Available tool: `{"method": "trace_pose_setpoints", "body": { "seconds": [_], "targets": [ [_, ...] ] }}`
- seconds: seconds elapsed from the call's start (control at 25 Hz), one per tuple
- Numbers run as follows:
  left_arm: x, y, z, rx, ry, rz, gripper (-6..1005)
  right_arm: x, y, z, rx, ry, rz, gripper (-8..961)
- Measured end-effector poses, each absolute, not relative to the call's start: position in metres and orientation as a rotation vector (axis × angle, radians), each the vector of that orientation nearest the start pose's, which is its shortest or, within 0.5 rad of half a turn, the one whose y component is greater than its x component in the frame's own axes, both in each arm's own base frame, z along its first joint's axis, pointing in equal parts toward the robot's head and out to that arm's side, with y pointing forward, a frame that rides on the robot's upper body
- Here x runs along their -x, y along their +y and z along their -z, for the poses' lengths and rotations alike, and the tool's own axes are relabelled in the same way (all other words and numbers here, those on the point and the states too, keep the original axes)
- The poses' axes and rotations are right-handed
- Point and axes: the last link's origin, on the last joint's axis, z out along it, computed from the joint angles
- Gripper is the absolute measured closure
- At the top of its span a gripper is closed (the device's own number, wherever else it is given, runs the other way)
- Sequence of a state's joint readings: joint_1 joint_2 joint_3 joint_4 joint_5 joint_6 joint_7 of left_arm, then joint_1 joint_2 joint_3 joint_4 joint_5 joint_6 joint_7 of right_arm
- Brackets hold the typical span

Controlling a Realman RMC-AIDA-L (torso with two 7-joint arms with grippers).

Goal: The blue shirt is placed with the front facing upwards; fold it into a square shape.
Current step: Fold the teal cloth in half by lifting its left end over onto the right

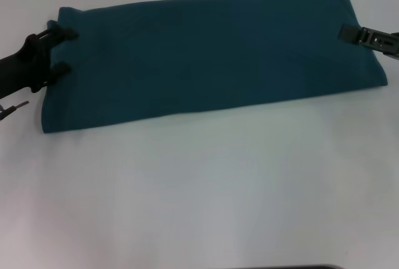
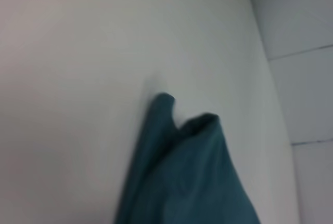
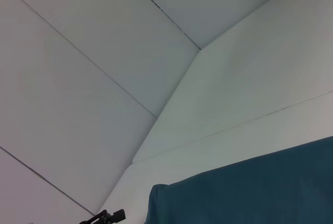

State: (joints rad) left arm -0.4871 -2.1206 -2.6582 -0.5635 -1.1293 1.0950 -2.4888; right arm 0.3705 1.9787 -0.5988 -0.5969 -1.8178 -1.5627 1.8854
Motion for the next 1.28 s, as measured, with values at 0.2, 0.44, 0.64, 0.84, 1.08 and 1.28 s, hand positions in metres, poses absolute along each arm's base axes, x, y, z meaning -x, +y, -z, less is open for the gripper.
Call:
{"method": "trace_pose_setpoints", "body": {
  "seconds": [0.2, 0.44, 0.64, 0.84, 1.08, 1.28],
  "targets": [
    [0.344, 0.349, -0.001, -1.858, 2.774, -1.25, 160, -0.324, 0.303, -0.058, 2.22, 1.45, -1.005, 307],
    [0.341, 0.347, -0.005, -1.863, 2.736, -1.252, 159, -0.323, 0.304, -0.057, 2.22, 1.449, -1.008, 308],
    [0.334, 0.352, -0.035, -2.035, 2.618, -1.204, 159, -0.323, 0.305, -0.058, 2.225, 1.446, -1.005, 309],
    [0.331, 0.356, -0.056, -2.282, 2.491, -0.957, 159, -0.325, 0.305, -0.06, 2.221, 1.446, -0.99, 310],
    [0.338, 0.353, -0.039, -2.249, 2.59, -0.9, 159, -0.326, 0.305, -0.058, 2.215, 1.454, -0.99, 311],
    [0.34, 0.354, -0.03, -2.242, 2.632, -0.913, 160, -0.325, 0.306, -0.058, 2.218, 1.455, -0.991, 312]
  ]
}}
